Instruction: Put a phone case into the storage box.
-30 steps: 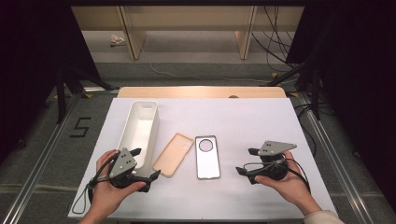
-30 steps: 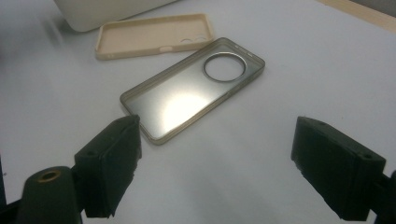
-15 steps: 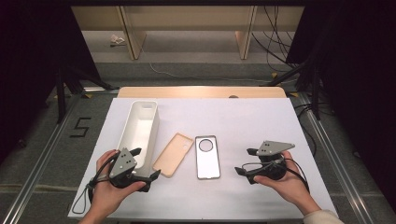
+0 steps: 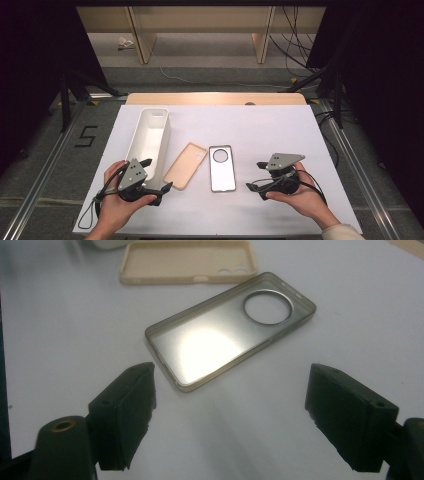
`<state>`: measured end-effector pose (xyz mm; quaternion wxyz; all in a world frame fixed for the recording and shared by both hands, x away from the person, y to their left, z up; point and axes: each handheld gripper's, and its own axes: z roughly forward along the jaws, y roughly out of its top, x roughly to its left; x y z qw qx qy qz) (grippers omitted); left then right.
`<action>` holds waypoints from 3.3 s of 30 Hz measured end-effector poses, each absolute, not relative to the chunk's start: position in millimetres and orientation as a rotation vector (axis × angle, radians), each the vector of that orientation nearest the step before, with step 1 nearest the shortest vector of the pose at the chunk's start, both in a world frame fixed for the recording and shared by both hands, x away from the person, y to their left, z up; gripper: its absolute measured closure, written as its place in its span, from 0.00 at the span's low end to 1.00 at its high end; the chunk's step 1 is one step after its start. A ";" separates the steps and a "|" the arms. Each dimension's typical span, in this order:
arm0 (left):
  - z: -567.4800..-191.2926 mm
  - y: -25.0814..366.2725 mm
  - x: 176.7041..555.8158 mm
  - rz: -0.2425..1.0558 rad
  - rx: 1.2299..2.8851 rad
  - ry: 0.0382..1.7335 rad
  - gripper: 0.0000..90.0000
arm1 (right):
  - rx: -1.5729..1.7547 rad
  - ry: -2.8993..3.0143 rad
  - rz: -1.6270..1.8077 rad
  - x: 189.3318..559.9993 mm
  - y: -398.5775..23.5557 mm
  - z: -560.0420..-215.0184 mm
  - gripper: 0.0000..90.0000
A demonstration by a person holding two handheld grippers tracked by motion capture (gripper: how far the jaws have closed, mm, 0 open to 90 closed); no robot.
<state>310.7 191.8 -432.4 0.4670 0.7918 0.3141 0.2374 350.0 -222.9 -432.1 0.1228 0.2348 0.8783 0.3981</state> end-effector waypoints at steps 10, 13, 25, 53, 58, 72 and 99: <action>-432.3 191.6 310.4 0.584 1.944 0.769 0.04 | 0.482 2.725 0.970 357.8 -187.0 -439.3 0.25; -432.5 191.5 310.5 0.584 1.943 0.769 0.04 | 0.422 2.773 0.903 363.3 -170.2 -441.3 0.26; -432.5 191.2 310.4 0.584 1.944 0.769 0.04 | 0.303 2.893 0.656 373.2 -132.6 -451.2 0.27; -432.8 190.4 310.3 0.578 1.947 0.762 0.04 | 0.039 2.971 0.202 389.2 -82.2 -456.8 0.42; -432.8 190.5 310.1 0.577 1.946 0.762 0.04 | -0.021 2.982 0.143 389.4 -75.4 -456.4 0.47; -432.9 190.2 310.0 0.575 1.945 0.760 0.04 | -0.048 3.009 0.109 383.7 -71.3 -455.8 0.66; -433.0 190.0 309.7 0.570 1.940 0.759 0.05 | -0.104 3.001 0.051 374.7 -67.1 -455.2 0.94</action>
